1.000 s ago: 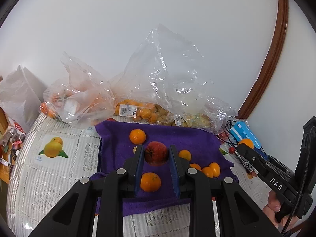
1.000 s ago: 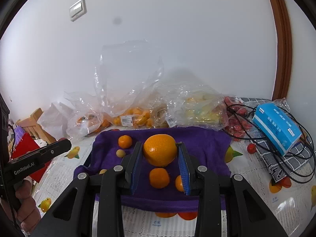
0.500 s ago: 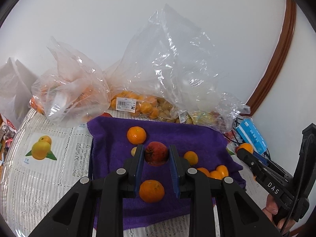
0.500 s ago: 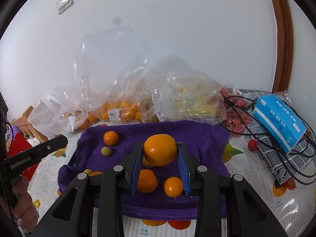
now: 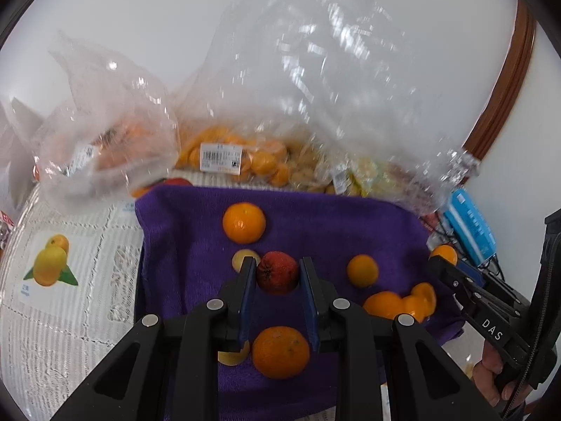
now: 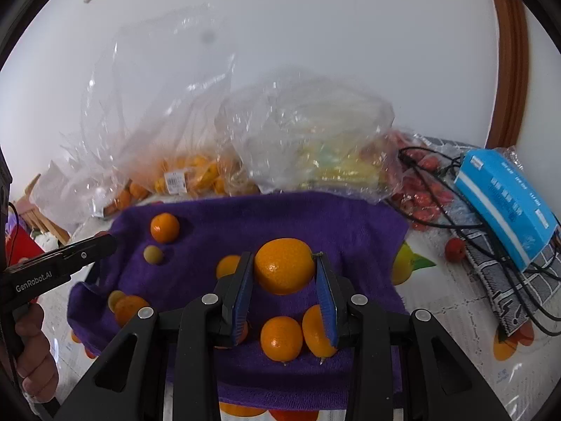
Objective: Organize fruits
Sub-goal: 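Lower both fruits onto the towel among the other fruits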
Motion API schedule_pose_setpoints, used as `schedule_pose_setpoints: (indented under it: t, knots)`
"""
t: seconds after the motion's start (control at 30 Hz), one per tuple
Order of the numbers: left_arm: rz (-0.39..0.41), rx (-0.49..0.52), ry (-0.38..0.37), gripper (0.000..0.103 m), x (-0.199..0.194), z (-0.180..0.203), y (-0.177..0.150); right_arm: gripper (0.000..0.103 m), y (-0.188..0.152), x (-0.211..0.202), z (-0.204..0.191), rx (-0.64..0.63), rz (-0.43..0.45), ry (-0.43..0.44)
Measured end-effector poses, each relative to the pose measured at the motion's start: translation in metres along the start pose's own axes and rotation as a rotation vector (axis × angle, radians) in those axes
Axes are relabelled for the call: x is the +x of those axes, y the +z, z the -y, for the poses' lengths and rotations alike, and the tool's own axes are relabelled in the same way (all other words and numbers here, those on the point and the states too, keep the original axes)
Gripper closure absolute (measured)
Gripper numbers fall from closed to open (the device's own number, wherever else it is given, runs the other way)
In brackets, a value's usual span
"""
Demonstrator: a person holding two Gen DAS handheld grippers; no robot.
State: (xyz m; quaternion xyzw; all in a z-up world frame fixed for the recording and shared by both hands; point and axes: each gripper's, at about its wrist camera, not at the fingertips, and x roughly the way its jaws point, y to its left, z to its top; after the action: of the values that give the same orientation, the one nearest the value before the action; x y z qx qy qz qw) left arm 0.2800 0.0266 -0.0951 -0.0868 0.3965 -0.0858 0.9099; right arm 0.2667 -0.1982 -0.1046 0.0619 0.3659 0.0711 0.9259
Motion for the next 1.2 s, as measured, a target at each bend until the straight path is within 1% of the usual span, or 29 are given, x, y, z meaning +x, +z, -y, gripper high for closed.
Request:
schedule_pose_setpoints:
  t: [0.43,0.7,0.93,1.2]
  knots:
    - [-0.080,-0.006,0.028,0.079,0.035,-0.006,-0.017,0.068,-0.021,0.033,0.006,-0.003,-0.069,0.001]
    - [-0.110,-0.009,0.029,0.079,0.048,-0.008,-0.023,0.068,-0.026,0.036,-0.003,-0.060,-0.047,-0.030]
    - [-0.097,0.015,0.038,0.079,0.052,-0.006,-0.022,0.068,-0.030,0.038,-0.012,-0.153,-0.030,-0.097]
    - [-0.079,0.031,0.048,0.078,0.051,-0.006,-0.023,0.068,-0.030,0.039,-0.009,-0.152,-0.024,-0.104]
